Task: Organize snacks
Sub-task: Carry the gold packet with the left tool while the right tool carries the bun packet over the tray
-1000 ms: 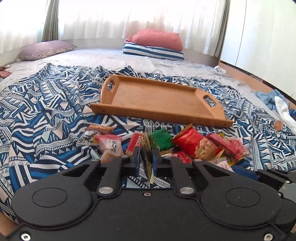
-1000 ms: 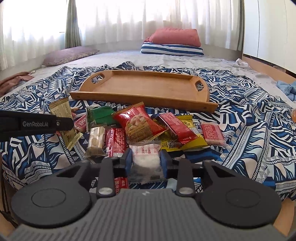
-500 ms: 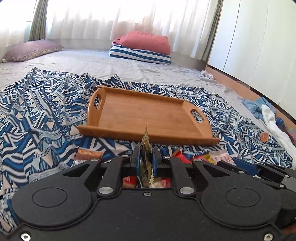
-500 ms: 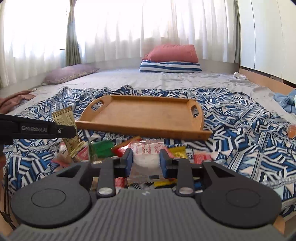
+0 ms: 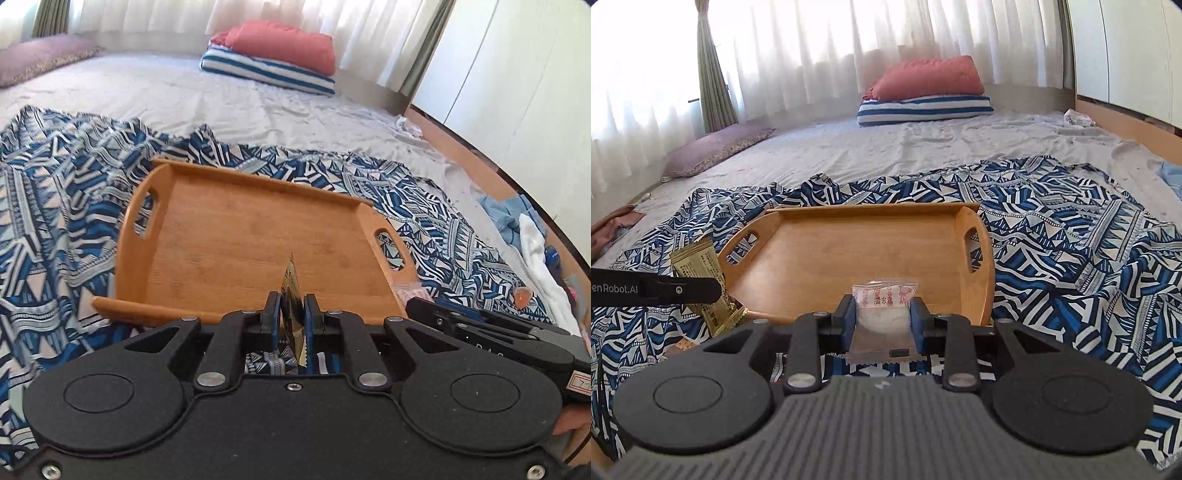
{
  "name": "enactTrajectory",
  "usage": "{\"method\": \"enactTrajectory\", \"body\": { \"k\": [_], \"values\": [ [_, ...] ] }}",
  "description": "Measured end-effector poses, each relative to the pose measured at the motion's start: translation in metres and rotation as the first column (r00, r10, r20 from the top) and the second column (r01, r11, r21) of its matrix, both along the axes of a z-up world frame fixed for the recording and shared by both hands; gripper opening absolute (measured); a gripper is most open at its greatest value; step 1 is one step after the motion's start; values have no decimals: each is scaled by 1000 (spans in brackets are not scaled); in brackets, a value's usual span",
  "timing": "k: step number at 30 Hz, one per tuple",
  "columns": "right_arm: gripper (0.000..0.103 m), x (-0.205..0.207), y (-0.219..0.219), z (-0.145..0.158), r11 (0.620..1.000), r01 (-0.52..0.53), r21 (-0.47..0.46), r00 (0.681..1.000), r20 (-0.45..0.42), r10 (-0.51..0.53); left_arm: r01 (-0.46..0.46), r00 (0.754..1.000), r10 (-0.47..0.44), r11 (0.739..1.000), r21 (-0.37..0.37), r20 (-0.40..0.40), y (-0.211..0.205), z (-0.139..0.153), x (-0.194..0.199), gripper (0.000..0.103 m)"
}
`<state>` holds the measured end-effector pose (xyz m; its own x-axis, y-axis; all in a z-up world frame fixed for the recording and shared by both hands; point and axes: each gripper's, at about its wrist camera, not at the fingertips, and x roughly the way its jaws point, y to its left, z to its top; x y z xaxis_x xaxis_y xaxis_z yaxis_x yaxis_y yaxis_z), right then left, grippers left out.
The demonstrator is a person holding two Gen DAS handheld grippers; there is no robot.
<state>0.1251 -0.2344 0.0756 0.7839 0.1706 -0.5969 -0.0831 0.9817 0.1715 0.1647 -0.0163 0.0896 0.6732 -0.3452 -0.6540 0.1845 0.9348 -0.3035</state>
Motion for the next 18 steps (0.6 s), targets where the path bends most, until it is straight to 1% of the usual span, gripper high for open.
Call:
{"method": "enactTrajectory", "body": {
  "k": [4, 6, 9, 12, 15, 18],
  "values": [
    [36, 30, -11, -7, 996, 6, 83, 998, -66, 0, 0, 997, -2, 1000, -24, -82, -7, -16, 35, 12],
    [36, 42, -13, -11, 997, 12, 80, 996, -91, -5, 5, 993, -8, 999, -32, -114, -12, -23, 50, 12],
    [36, 57, -12, -16, 999, 7, 51, 994, -112, -2, 23, 991, -27, 999, -31, -134, -23, -31, 68, 12],
    [36, 68, -11, -22, 999, 13, 30, 991, -131, -9, 27, 986, -36, 998, -53, -160, -31, -40, 84, 12],
    [36, 79, -13, -29, 999, 23, 38, 989, -147, -18, 28, 982, -39, 998, -65, -183, -40, -48, 97, 12],
    [36, 86, -16, -35, 998, 38, 54, 987, -157, -30, 29, 982, -40, 998, -64, -187, -46, -55, 104, 12]
  ]
}}
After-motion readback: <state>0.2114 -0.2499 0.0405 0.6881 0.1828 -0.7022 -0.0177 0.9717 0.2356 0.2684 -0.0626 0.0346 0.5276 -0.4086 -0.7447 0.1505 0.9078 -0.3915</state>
